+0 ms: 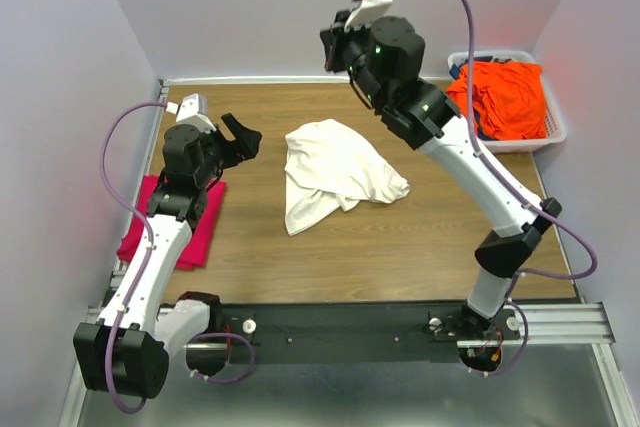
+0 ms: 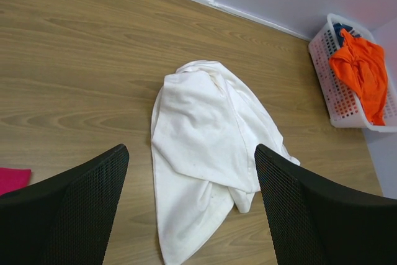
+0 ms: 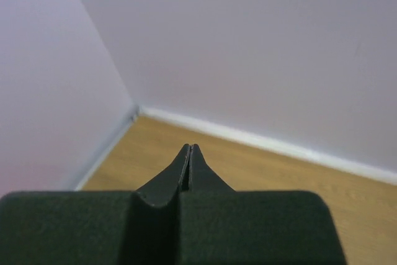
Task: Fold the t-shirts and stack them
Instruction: Move the tshirt to the center of the board, then flatten the tshirt out
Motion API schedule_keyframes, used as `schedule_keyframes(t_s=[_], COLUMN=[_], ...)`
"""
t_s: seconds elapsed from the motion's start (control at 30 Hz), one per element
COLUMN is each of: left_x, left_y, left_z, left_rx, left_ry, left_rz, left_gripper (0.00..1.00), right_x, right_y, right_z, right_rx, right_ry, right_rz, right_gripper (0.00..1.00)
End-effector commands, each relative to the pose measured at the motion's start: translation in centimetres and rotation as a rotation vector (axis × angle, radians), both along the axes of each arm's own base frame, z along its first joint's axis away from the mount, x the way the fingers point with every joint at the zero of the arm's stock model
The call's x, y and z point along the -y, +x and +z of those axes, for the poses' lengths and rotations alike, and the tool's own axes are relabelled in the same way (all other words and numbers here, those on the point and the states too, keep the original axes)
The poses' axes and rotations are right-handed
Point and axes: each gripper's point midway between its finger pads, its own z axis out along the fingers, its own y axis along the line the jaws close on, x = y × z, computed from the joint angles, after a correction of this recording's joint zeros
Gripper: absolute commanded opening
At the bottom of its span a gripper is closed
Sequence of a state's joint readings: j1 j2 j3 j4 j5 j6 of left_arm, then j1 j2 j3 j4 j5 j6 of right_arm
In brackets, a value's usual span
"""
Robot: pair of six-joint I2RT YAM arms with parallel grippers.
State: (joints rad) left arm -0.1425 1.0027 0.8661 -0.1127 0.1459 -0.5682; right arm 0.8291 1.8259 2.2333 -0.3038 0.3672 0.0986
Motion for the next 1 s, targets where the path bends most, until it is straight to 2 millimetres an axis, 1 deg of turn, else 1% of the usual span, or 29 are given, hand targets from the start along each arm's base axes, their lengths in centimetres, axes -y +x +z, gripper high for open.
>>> schedule_keyframes(t_s=[0.0, 0.03, 0.07, 0.1, 0.13, 0.17, 0.2, 0.23, 0.27, 0.3, 0.37, 0.4, 0.5, 0.53, 0.57, 0.6, 0.63, 0.67, 0.77, 0.83, 0.87, 0.97], left_x=[-2.2, -3.2, -3.7, -4.2, -4.5, -4.7, -4.5, -5.3, -5.1, -5.0, -4.5, -4.3, -4.3, -4.4, -4.4, -4.3, -4.3, -4.3, -4.1, -4.2, -4.2, -4.0], left_y=[0.0, 0.4, 0.8, 0.9, 1.1, 1.3, 1.4, 1.6, 1.7, 1.7, 1.5, 1.5, 1.6, 1.7, 1.7, 1.7, 1.6, 1.7, 1.7, 1.7, 1.7, 1.8], left_z=[0.0, -0.1, 0.9, 1.0, 1.4, 2.0, 2.2, 2.4, 2.9, 3.1, 3.7, 4.1, 4.8, 4.8, 5.1, 5.3, 5.4, 5.5, 5.5, 5.3, 5.1, 5.1], left_rx=[-0.005, -0.016, -0.003, -0.011, -0.01, -0.004, -0.002, 0.0, 0.01, 0.018, 0.036, 0.049, 0.057, 0.056, 0.061, 0.067, 0.071, 0.073, 0.073, 0.07, 0.066, 0.067], left_ry=[0.035, 0.047, 0.049, 0.053, 0.059, 0.055, 0.051, 0.043, 0.018, 0.003, -0.035, -0.041, -0.049, -0.048, -0.048, -0.047, -0.046, -0.045, -0.04, -0.039, -0.038, -0.038], left_rz=[0.069, 0.099, 0.106, 0.108, 0.107, 0.106, 0.097, 0.115, 0.107, 0.103, 0.087, 0.08, 0.08, 0.081, 0.079, 0.077, 0.076, 0.074, 0.063, 0.065, 0.063, 0.054], left_gripper=[0.9, 0.91, 0.91, 0.91, 0.91, 0.91, 0.91, 0.91, 0.91, 0.91, 0.91, 0.91, 0.91, 0.91, 0.91, 0.91, 0.91, 0.91, 0.91, 0.91, 0.91, 0.91], right_x=[-3.1, -3.1, -3.2, -3.9, -4.1, -4.6, -5.1, -5.5, -5.9, -7.0, -8.0, -8.6, -9.0, -8.8, -8.7, -8.6, -8.6, -8.6, -8.8, -8.7, -8.7, -8.5], right_y=[-1.3, -2.1, -2.7, -3.6, -4.2, -5.6, -6.3, -7.1, -8.0, -9.5, -11.1, -12.2, -13.4, -13.6, -13.7, -13.9, -14.0, -14.2, -14.7, -14.9, -14.8, -14.6], right_z=[-13.1, -16.7, -18.9, -20.4, -21.7, -24.4, -25.5, -27.0, -29.5, -30.9, -33.4, -35.8, -38.8, -40.4, -41.2, -42.4, -42.9, -43.4, -45.5, -46.5, -47.6, -48.7], right_rx=[-0.255, -0.339, -0.388, -0.44, -0.471, -0.526, -0.547, -0.571, -0.608, -0.621, -0.644, -0.672, -0.708, -0.731, -0.737, -0.749, -0.756, -0.763, -0.778, -0.785, -0.794, -0.792], right_ry=[-0.17, -0.183, -0.195, -0.165, -0.162, -0.177, -0.181, -0.195, -0.235, -0.27, -0.326, -0.369, -0.419, -0.441, -0.455, -0.48, -0.488, -0.497, -0.543, -0.571, -0.59, -0.621], right_rz=[0.129, 0.145, 0.162, 0.206, 0.227, 0.276, 0.298, 0.31, 0.319, 0.34, 0.359, 0.36, 0.335, 0.319, 0.304, 0.283, 0.276, 0.273, 0.253, 0.241, 0.231, 0.204], right_gripper=[0.06, 0.12, 0.16, 0.2, 0.24, 0.29, 0.31, 0.33, 0.36, 0.36, 0.36, 0.36, 0.37, 0.39, 0.42, 0.43, 0.44, 0.48, 0.56, 0.58, 0.6, 0.63])
